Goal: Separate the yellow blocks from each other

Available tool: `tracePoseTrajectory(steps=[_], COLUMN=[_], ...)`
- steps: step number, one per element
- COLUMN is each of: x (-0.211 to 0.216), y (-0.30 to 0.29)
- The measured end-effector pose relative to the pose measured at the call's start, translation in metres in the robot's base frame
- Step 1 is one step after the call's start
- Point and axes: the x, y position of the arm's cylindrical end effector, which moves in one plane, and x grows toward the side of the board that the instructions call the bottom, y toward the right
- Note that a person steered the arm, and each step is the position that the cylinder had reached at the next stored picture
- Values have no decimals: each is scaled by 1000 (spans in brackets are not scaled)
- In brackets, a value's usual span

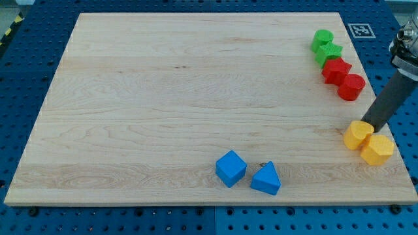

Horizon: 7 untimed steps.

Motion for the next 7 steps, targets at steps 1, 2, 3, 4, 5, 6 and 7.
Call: tracePoseTrajectory(steps=[1,2,3,4,5,6,7], x=[7,12,22,27,41,42,57], y=[0,0,0,0,0,0,0])
